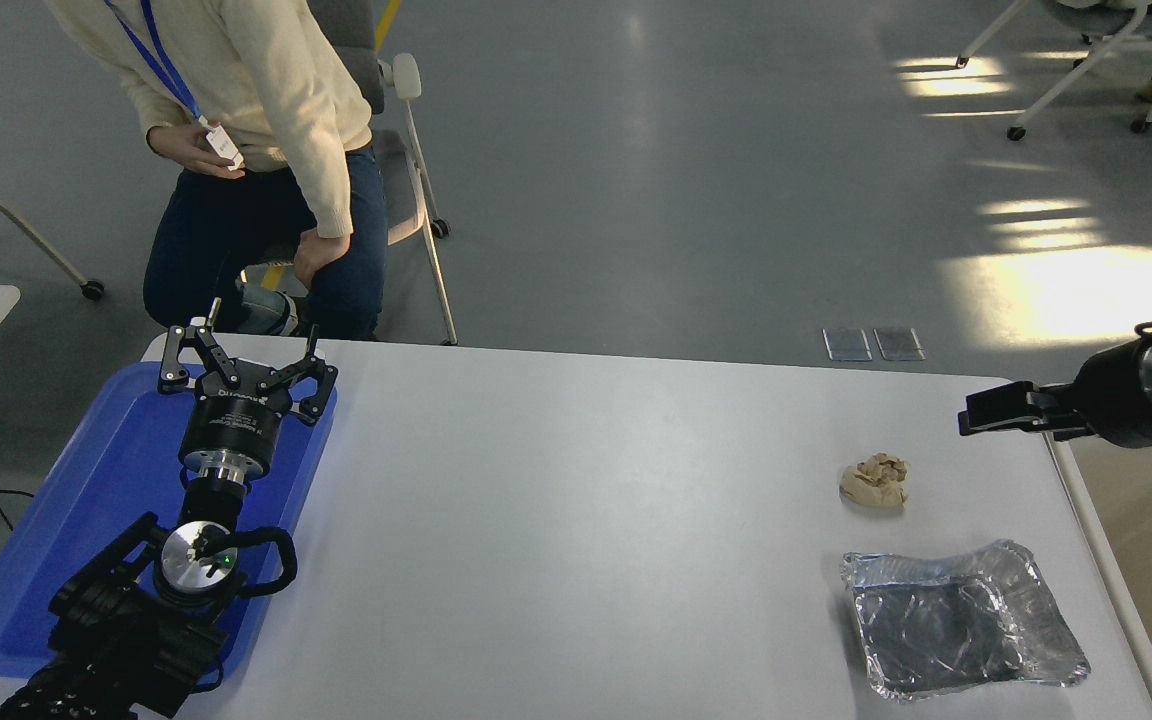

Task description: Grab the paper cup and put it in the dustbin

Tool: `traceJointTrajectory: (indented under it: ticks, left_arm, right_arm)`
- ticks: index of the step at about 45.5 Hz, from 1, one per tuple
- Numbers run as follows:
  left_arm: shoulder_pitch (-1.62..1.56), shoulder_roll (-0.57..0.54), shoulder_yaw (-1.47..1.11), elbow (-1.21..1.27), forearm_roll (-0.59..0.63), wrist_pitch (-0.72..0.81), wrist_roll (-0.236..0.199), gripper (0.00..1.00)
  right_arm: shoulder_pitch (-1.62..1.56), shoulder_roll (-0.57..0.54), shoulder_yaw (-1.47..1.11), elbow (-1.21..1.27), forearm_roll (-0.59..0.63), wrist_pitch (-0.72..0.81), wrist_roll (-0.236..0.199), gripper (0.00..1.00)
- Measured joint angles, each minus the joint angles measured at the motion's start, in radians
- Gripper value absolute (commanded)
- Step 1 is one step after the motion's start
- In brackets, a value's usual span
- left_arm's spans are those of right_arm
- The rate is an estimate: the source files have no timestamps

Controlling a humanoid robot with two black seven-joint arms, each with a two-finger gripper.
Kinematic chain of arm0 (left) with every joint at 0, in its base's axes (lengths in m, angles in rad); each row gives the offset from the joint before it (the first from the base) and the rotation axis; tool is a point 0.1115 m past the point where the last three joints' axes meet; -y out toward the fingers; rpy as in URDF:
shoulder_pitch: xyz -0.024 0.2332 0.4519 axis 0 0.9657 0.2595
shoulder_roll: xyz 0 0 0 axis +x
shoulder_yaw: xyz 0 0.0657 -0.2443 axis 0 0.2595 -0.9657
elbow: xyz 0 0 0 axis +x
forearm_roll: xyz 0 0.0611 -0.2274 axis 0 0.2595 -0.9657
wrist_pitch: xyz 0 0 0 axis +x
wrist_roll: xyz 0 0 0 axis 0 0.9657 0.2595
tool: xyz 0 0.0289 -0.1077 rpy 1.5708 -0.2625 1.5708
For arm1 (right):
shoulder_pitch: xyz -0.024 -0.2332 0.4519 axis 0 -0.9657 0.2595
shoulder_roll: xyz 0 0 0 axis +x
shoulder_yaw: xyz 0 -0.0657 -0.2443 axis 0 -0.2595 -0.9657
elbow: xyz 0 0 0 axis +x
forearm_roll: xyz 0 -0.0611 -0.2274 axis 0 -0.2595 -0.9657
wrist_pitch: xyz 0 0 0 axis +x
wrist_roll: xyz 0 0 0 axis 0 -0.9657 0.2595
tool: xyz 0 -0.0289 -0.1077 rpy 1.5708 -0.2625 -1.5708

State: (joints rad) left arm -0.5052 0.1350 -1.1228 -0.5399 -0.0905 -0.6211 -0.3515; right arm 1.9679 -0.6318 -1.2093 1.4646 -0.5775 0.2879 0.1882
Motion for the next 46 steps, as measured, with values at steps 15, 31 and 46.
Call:
traceJointTrajectory:
  ticks: [15,31,46]
  left_arm:
    - [0.0,0.0,0.0,0.0,0.0,0.0,0.0,1.0]
    - [0.0,0.0,0.0,0.0,0.0,0.002,0.0,1.0]
    - [0.0,0.0,0.0,0.001,-0.001,0.002,-0.002,1.0]
  right_arm:
    - [0.147,0.118,-0.016,0.12,0.183,0.118,0.003,1.0]
    - [0.21,0.209,0.021,0.171,0.321,0.204,0.009,1.0]
    - [0.249,0.305,0.054,0.18,0.422,0.257,0.011,1.0]
